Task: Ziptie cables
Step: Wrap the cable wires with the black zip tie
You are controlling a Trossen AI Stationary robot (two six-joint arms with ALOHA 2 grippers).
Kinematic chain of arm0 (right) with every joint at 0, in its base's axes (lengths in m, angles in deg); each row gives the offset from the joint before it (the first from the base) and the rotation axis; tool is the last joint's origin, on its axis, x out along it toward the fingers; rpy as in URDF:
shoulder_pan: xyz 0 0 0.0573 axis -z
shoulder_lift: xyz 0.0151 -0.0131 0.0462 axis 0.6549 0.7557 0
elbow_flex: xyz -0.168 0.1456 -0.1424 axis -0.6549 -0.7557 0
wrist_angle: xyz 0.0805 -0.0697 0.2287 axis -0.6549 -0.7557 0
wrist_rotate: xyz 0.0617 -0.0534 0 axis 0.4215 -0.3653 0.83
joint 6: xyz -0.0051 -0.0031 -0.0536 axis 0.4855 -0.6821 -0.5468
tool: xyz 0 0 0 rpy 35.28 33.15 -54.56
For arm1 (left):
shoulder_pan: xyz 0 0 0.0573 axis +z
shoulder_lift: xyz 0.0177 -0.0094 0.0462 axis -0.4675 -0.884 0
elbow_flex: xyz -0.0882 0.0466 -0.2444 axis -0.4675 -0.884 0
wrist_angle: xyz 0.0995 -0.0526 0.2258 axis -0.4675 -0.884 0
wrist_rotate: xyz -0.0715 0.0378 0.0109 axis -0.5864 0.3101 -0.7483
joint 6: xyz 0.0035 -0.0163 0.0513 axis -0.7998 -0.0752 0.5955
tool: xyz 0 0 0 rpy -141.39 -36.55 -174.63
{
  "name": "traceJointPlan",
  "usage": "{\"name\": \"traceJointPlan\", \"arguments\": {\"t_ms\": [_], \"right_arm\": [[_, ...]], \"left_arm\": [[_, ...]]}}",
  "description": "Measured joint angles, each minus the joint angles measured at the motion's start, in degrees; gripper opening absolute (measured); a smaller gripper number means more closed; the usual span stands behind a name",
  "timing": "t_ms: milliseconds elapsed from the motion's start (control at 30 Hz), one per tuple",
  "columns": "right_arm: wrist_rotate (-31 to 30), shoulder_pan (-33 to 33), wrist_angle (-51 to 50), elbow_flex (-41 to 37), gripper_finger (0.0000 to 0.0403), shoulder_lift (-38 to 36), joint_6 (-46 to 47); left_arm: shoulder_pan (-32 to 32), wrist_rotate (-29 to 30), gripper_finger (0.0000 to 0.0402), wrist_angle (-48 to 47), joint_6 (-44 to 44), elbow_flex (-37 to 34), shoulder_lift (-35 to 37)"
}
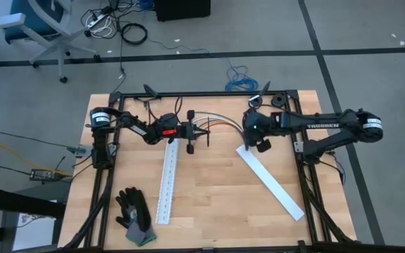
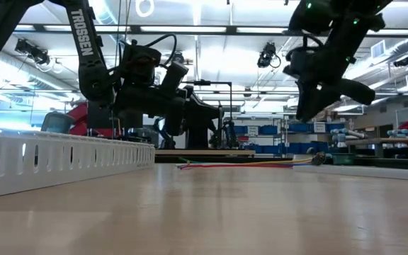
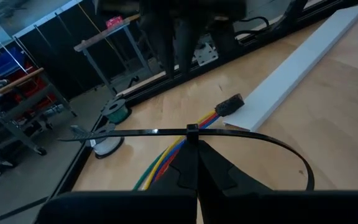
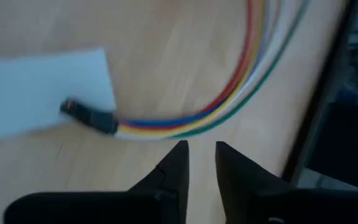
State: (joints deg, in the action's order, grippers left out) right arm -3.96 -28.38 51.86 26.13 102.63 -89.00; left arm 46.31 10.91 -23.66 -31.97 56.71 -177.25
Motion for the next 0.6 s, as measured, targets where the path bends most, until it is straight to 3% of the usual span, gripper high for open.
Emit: {"name": "traceJointPlan", "arguments": {"t_ms": [200, 367, 600], "right_arm": [[5.3, 7.1, -2.6, -0.1, 0.0107, 3.9, -8.5], [14.7, 6.7, -2.4, -0.2, 0.0121, 4.6, -16.1], [9.2, 4.1, 0.2, -3.0, 0.0119, 6.5, -28.8]], "left_arm": [[0.0, 0.0, 0.0000, 1.6, -0.1, 0.0, 0.0], [-0.1, 0.0, 0.0000, 1.3, -0.2, 0.0, 0.0], [-0.3, 0.0, 0.0000, 1.6, -0.2, 0.0, 0.0]]}}
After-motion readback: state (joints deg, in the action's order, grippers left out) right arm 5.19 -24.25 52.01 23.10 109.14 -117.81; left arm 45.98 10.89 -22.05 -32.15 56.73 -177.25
